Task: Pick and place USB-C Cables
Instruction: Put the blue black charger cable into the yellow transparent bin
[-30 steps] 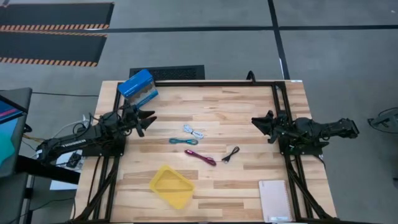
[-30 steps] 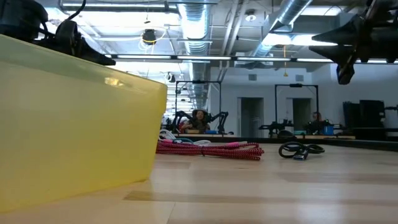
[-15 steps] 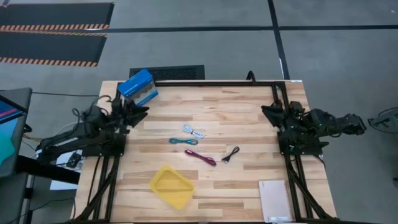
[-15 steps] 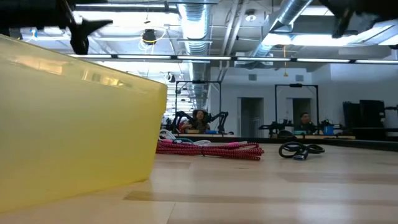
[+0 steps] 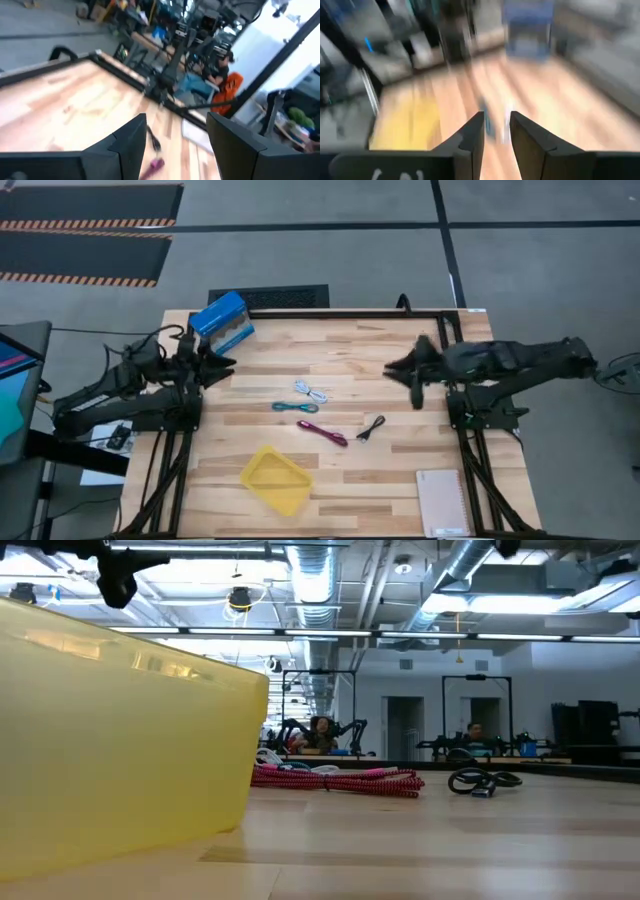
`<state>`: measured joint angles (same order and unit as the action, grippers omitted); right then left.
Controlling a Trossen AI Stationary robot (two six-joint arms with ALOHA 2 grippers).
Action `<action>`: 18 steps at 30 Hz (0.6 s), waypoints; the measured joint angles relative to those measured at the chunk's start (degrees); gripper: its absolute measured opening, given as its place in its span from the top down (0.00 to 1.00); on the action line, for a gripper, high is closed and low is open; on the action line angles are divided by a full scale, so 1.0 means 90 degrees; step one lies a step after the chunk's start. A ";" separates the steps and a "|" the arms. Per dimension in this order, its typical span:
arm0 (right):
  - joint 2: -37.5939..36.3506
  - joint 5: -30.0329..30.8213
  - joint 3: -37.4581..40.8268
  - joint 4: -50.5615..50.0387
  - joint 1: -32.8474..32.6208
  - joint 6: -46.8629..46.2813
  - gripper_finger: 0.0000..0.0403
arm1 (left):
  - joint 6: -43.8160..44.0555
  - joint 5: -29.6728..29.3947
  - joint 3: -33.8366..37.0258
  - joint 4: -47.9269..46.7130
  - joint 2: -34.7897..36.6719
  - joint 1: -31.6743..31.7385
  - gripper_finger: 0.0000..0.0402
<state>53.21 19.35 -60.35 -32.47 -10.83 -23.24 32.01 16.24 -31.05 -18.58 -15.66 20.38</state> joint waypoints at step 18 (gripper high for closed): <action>0.4059 -0.0772 -0.0041 -0.1274 -0.1118 0.0824 0.63 | -0.0259 -0.0348 0.0012 -0.0867 0.0005 0.0000 0.51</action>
<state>89.74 12.40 -60.71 -43.93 -20.89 -15.82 29.68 13.10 -30.94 -26.39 -15.62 20.38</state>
